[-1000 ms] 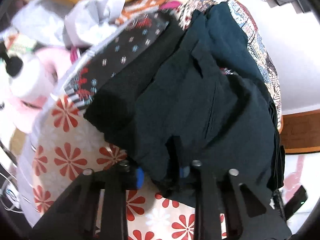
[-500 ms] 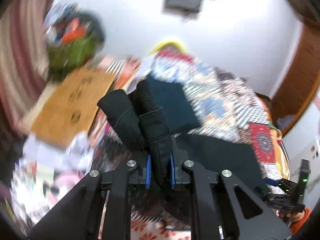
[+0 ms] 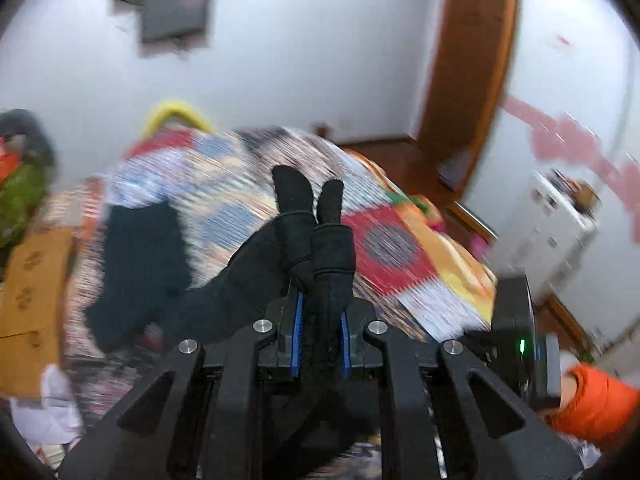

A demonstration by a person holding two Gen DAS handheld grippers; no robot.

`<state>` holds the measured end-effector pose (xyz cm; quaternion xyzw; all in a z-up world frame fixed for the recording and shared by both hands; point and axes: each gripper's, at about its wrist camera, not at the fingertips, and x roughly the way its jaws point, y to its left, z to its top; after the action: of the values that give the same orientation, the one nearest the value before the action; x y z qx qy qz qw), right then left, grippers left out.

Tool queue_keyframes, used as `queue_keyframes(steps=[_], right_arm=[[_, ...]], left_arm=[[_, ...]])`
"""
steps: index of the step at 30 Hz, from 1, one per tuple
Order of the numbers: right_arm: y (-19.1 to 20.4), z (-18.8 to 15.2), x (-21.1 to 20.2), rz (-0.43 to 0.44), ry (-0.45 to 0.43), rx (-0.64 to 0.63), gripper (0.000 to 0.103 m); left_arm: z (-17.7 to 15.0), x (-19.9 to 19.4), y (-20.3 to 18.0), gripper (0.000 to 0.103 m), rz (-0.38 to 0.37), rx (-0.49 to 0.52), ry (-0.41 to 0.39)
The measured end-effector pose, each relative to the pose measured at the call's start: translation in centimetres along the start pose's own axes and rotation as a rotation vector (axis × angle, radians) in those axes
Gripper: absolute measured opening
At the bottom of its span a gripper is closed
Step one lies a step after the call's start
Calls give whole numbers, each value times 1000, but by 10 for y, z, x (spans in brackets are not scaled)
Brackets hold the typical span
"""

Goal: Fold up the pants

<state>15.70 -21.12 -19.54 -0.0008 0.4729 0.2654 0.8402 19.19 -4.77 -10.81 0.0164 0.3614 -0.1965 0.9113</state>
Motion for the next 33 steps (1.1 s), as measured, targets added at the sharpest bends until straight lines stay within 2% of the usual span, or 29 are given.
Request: queue_keyframes(steps=[5,8,10,11,12,13,14,15,19,22,23,26,29,33], right_arm=[[-17,-9,-17,-31,-2,32,53],[-25,-16,-25,-49,0,50,53],[-28,-18,-30,-59,-2,61,53],[-29,-20,-33,-63,-6,68,53],[-30,-20,-35,-66,-11,72,53],[-31,-21,-37,-70,-18,76,53],[-30,-21,-40,-75,-27,80,53],[-30,-20,-42,-76,-32,80,53],[-25,-15,-52,-80,-69,63,53],[-16,-8,-59,-65,-96,43,53],[-11,-6,-61,-59,-104,35,53],[2,1,-62,-40,-123,1,55],[17,8,-54,-31,-131,-32,58],[28,10,-32,-5,-90,-35,59]], left_arm=[[-37,44,-35,14,-68,90,143],[-54,60,-48,14,-64,112,243],[-59,65,-50,22,-57,125,294],[-59,64,-50,33,-70,126,308],[-60,65,-51,50,-80,122,316],[-59,61,-51,61,-87,109,315],[-58,57,-51,81,-85,95,303],[-56,50,-47,88,-77,76,268],[-38,26,-31,89,-21,69,186],[-19,18,-3,99,77,54,135],[-14,19,6,102,89,47,132],[2,34,42,102,125,37,160],[11,60,81,102,200,28,215],[3,104,126,102,296,12,299]])
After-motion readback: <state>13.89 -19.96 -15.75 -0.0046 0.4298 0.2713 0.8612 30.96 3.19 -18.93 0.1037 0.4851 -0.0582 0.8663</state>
